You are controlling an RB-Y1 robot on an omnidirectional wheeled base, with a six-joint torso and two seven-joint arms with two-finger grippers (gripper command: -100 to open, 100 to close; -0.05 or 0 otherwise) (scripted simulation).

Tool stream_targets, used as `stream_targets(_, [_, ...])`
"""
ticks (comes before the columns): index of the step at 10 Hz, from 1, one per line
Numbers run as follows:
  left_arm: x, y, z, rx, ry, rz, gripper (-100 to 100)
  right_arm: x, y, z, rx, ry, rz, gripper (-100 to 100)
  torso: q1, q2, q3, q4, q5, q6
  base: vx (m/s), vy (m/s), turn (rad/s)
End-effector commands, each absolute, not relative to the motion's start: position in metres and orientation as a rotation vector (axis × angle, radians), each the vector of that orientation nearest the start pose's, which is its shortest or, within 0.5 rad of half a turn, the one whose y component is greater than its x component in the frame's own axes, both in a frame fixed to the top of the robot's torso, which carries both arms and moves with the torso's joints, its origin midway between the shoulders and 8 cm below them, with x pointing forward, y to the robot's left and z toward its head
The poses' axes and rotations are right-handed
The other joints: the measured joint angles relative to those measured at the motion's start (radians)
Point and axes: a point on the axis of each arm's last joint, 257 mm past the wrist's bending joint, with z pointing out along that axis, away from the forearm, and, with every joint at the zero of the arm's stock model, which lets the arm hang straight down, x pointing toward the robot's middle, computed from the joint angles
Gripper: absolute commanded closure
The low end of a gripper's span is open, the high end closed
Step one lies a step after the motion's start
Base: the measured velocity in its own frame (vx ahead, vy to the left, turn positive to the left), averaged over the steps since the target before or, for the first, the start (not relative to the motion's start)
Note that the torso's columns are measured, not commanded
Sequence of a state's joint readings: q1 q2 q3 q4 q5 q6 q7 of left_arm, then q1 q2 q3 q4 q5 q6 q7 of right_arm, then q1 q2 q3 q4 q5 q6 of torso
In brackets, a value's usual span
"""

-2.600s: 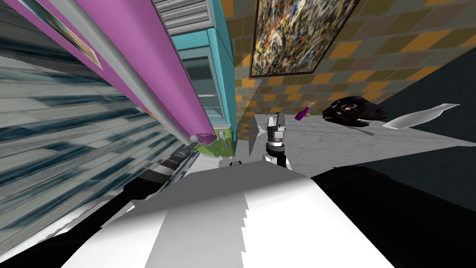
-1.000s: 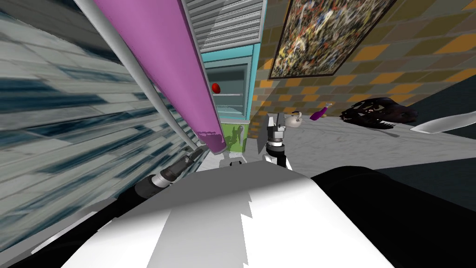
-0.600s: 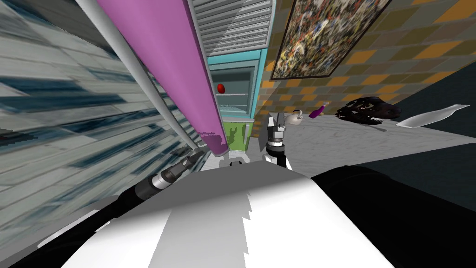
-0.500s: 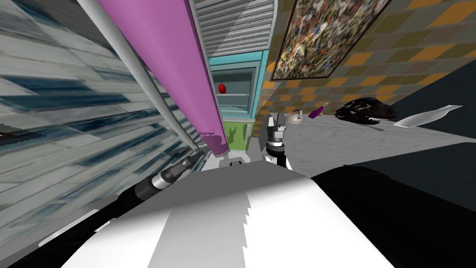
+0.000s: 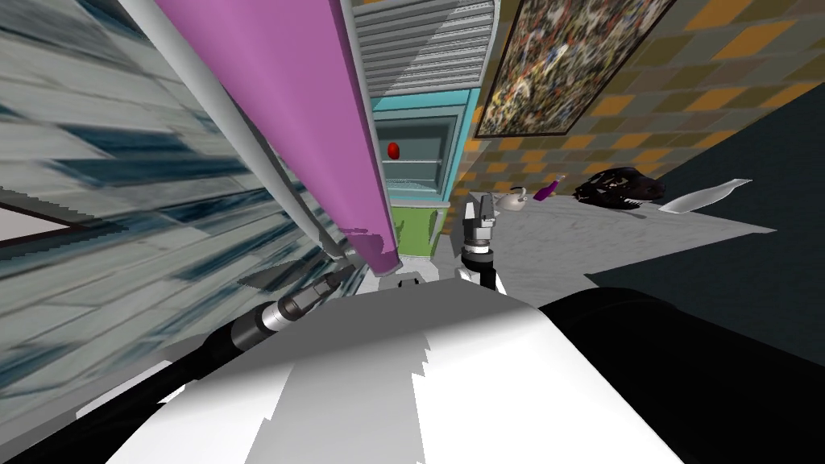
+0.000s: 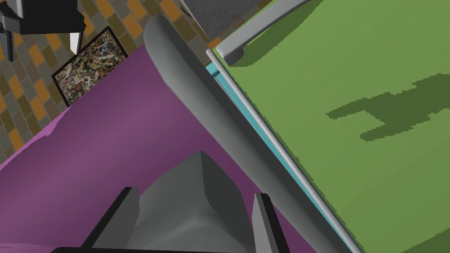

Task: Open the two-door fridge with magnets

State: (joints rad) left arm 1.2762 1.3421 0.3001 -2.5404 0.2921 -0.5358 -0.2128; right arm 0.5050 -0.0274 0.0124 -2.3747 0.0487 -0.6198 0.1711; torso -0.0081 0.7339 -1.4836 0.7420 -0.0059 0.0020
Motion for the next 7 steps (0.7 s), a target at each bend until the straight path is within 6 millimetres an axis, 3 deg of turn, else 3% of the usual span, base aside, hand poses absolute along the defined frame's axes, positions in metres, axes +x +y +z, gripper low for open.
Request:
stream_targets(1, [0.224,0.181,-0.082,0.029,1.846,-1.271,100,0.302,-0.256,0.083,0.385,0.543,1.166,0,-0.004,-0.001,0.001,-0.003,0.000,0.000,-0.002,0.130,-0.048])
stream_targets(4, [0.219,0.176,-0.081,0.060,1.851,-1.292,100,0.302,-0.256,0.083,0.385,0.543,1.166,0,0.015,0.000,0.002,-0.002,0.005,-0.001,-0.013,0.206,-0.041])
stream_targets(7, [0.208,0.166,-0.080,0.122,1.859,-1.335,100,0.302,-0.256,0.083,0.385,0.543,1.165,0,0.009,-0.006,-0.003,-0.003,0.003,0.001,-0.003,0.263,-0.052])
